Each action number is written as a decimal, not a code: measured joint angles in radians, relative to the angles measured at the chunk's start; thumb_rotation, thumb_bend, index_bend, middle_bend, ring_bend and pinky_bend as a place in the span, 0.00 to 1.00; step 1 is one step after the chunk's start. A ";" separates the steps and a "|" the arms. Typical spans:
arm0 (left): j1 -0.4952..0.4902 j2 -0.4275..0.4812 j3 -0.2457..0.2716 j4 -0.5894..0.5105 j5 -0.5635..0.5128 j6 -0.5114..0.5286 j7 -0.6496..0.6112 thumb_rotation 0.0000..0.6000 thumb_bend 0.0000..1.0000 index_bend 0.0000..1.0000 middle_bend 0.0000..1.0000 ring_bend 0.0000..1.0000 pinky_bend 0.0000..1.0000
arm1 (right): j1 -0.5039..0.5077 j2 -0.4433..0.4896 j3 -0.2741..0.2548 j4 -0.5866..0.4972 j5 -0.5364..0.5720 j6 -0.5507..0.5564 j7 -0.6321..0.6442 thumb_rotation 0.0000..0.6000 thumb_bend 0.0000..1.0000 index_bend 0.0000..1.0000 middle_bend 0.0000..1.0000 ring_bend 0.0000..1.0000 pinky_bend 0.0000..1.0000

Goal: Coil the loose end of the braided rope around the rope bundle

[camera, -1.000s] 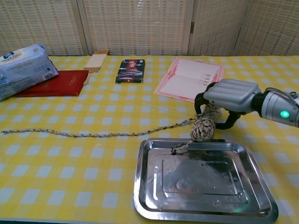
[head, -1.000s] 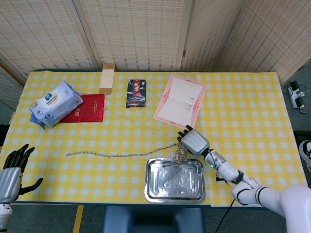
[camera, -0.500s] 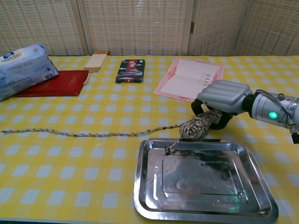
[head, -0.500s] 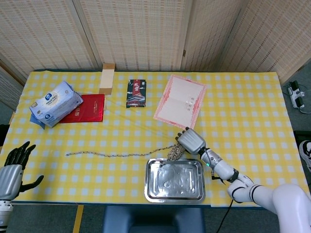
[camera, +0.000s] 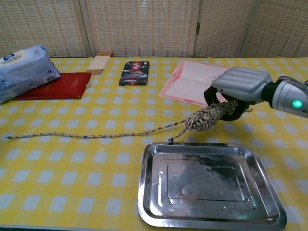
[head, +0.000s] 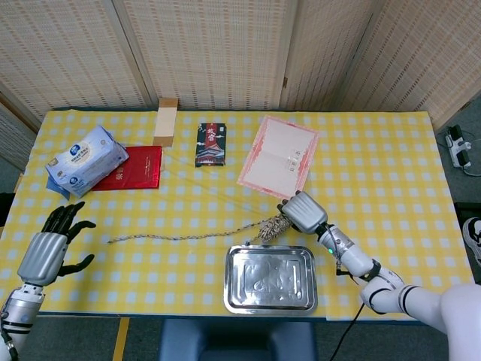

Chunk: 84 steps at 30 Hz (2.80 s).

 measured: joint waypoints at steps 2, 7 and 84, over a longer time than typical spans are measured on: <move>-0.037 -0.017 -0.008 0.016 0.000 -0.044 0.009 1.00 0.27 0.42 0.13 0.08 0.08 | -0.002 0.018 0.006 -0.023 0.014 0.000 -0.013 1.00 0.57 0.75 0.56 0.64 0.51; -0.121 -0.094 -0.038 0.074 -0.041 -0.155 0.046 1.00 0.28 0.44 0.13 0.08 0.08 | -0.008 0.035 0.015 -0.054 0.039 -0.002 -0.031 1.00 0.57 0.75 0.56 0.64 0.51; -0.285 -0.501 -0.060 0.463 -0.470 -0.420 0.233 1.00 0.52 0.58 0.13 0.05 0.02 | -0.020 0.045 0.023 -0.068 0.127 -0.025 -0.049 1.00 0.57 0.76 0.56 0.64 0.51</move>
